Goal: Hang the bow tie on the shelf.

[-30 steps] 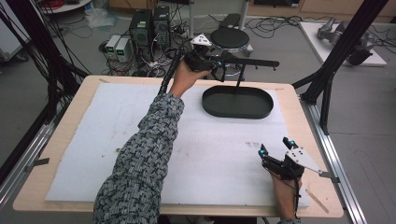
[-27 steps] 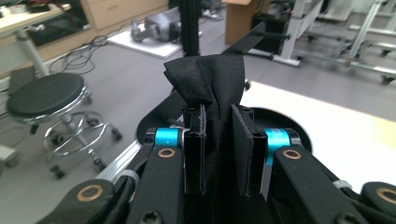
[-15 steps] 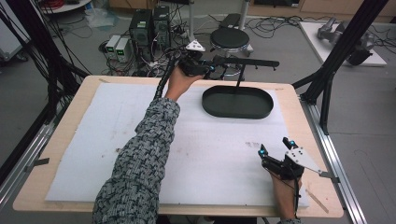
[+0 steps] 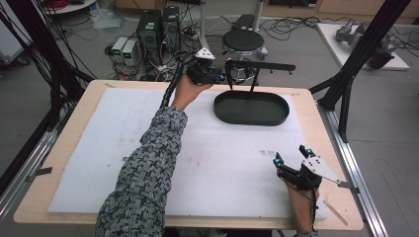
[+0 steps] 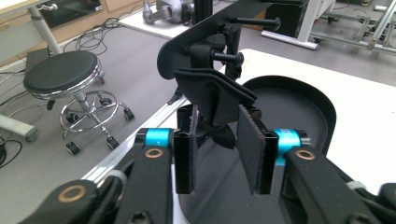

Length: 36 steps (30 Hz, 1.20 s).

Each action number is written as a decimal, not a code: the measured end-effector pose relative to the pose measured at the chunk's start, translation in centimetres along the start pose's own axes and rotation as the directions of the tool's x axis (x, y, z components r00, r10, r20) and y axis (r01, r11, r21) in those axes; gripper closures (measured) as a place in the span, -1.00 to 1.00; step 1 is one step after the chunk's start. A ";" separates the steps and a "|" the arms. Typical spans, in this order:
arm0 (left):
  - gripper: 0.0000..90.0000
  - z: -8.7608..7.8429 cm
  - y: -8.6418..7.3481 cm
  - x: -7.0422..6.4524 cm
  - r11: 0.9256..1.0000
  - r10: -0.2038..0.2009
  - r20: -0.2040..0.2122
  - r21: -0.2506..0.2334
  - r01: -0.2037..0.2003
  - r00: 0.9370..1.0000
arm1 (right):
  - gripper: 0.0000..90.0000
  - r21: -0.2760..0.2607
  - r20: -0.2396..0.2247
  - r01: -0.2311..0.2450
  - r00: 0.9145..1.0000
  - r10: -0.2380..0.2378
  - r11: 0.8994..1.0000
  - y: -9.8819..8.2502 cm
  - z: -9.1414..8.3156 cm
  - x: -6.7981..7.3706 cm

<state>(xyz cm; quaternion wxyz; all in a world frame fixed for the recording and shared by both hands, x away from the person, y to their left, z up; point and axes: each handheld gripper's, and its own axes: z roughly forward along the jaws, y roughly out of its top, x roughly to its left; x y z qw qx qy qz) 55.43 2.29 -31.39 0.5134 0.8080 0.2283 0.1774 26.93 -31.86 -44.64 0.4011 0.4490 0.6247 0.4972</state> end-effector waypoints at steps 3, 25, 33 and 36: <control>0.45 -0.6 0.0 0.0 1.000 0.005 -0.005 0.006 -0.004 1.000 | -0.74 0.000 0.001 0.000 1.000 0.000 1.000 0.0 0.0 0.0; -0.12 -9.0 0.2 -2.1 0.994 0.085 -0.050 -0.066 -0.088 0.995 | -0.74 -0.005 -0.009 0.005 1.000 -0.005 1.000 0.0 0.1 0.1; -0.33 -13.3 -1.8 -2.8 0.990 0.103 -0.084 -0.091 -0.111 0.991 | -0.74 -0.003 -0.010 0.014 1.000 -0.014 1.000 0.0 0.1 0.2; -0.38 -15.1 -3.0 -2.9 0.988 0.093 -0.104 -0.111 -0.105 0.990 | -0.74 0.002 -0.009 0.014 1.000 -0.014 1.000 0.0 0.1 0.2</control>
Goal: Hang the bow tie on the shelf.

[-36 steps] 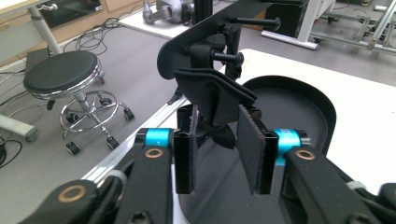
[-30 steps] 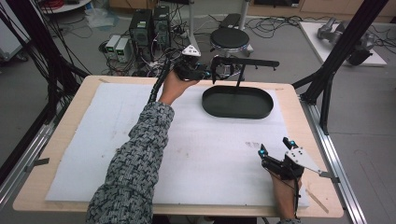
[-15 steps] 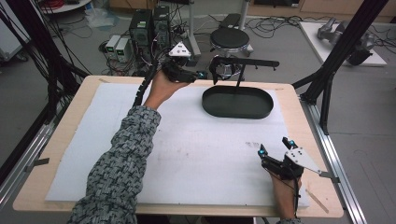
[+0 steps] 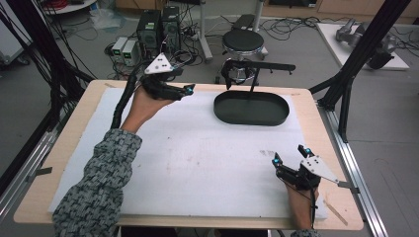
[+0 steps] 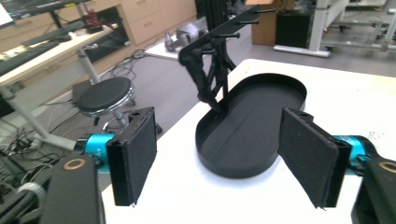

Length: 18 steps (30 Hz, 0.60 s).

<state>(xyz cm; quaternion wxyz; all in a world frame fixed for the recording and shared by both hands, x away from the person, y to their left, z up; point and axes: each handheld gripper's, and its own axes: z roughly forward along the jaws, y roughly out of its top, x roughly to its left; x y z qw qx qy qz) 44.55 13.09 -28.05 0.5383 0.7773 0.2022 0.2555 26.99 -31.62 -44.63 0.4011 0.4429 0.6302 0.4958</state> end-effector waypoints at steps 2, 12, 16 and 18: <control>-0.41 -1.3 -0.7 0.0 1.000 -0.004 -0.012 -0.006 0.004 1.000 | -0.74 0.000 -0.001 -0.004 1.000 0.004 1.000 0.0 0.0 0.0; -0.48 -6.9 -4.8 -0.8 0.998 -0.039 -0.083 -0.042 0.035 0.996 | -0.74 0.000 0.000 0.004 1.000 -0.004 1.000 0.0 0.2 0.0; -0.46 -9.0 -6.6 -1.7 0.997 -0.043 -0.110 -0.064 0.036 0.993 | -0.74 -0.002 0.002 0.013 1.000 -0.013 1.000 0.0 0.2 0.0; -0.48 -10.0 -7.4 -2.2 0.995 -0.060 -0.125 -0.085 0.049 0.990 | -0.74 0.002 0.002 0.007 1.000 -0.007 1.000 0.0 0.2 0.0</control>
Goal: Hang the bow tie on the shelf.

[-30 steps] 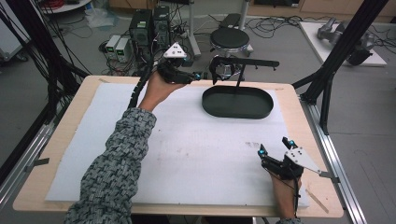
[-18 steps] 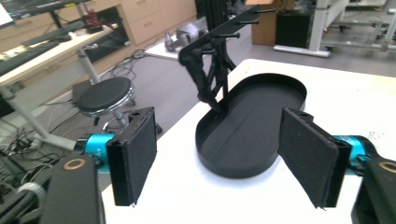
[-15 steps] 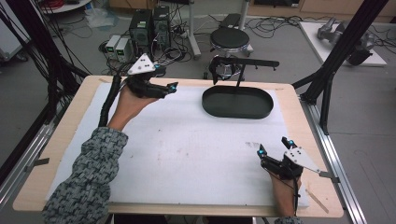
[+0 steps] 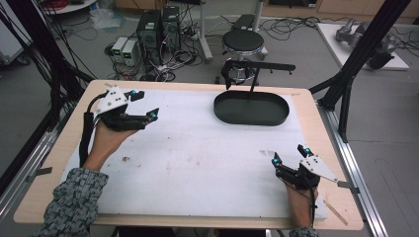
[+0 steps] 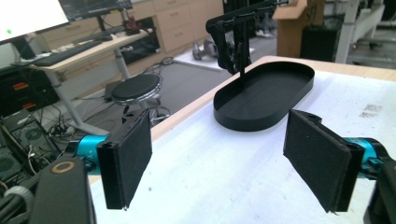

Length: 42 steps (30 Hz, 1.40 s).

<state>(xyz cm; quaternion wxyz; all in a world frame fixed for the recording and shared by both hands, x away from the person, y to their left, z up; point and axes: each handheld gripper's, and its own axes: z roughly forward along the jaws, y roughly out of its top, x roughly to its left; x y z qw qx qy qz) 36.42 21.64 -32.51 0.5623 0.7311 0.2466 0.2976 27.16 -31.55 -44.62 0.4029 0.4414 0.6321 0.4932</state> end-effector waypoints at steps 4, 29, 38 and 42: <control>-0.49 -1.9 -1.6 -0.6 1.000 -0.022 -0.029 -0.013 0.022 0.999 | -0.74 0.000 0.003 -0.001 1.000 0.001 1.000 0.0 0.0 0.0; -0.54 -7.8 -10.3 -4.1 0.989 -0.145 -0.151 -0.010 0.145 0.978 | -0.74 0.010 0.000 -0.010 1.000 0.010 1.000 0.0 0.0 0.0; -0.54 -8.2 -11.7 -4.8 0.985 -0.168 -0.145 0.008 0.171 0.975 | -0.74 0.010 -0.001 -0.012 1.000 0.012 1.000 0.0 0.1 0.0; -0.54 -8.2 -11.6 -4.9 0.986 -0.162 -0.145 0.009 0.165 0.976 | -0.74 0.012 0.001 -0.006 1.000 0.006 1.000 0.0 0.1 0.0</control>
